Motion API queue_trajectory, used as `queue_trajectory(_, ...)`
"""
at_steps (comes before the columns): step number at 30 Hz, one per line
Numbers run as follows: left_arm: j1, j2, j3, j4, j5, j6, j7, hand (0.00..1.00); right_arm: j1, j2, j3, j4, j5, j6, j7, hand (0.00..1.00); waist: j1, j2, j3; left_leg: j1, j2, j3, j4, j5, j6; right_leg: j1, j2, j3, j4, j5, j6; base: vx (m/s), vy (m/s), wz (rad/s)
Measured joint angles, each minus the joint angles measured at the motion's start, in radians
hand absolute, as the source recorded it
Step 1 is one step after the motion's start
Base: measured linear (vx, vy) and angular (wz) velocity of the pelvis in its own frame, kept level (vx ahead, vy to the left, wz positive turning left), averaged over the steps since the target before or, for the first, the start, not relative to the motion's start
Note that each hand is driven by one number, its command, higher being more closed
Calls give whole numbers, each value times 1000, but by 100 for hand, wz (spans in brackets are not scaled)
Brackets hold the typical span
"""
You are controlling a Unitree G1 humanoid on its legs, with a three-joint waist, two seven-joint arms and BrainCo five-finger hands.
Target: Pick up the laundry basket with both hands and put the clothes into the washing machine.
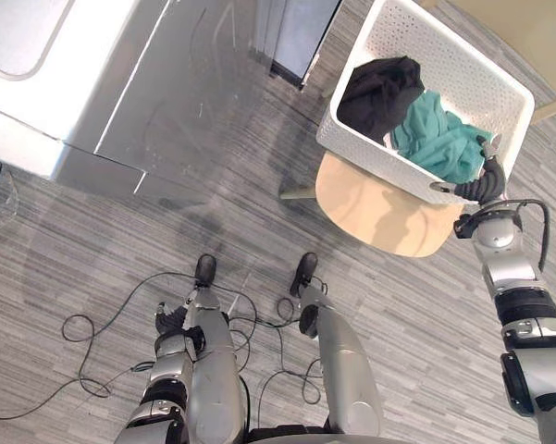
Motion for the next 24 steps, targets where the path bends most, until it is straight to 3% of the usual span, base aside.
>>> queue_trajectory(9,18,33,1,-40,16,-1,-1,0,34,-120,-2,-159,-11,-14,-3,0,-12,-39,17,1,1,-3,5,-2,4,21,9,0,-39,21,2,0,0,0)
queue_trajectory(12,22,57,9,-42,18,0,-1,0,36,-135,-31,-206,-43,-26,-13,0,-33,-59,14,-5,1,-7,4,-3,4,21,10,-2,-48,25,3,2,-1,1)
queue_trajectory(17,35,59,28,-52,22,0,-1,0,28,-199,-49,-277,-85,-39,-48,0,-41,-59,14,-7,0,-7,2,-3,4,21,11,-1,-54,26,3,0,0,0)
queue_trajectory(24,51,75,30,-59,41,0,-1,0,-91,-210,-14,-253,-124,-39,-113,0,-55,-59,15,-17,0,-7,5,-6,8,18,13,0,-68,32,3,0,0,0)
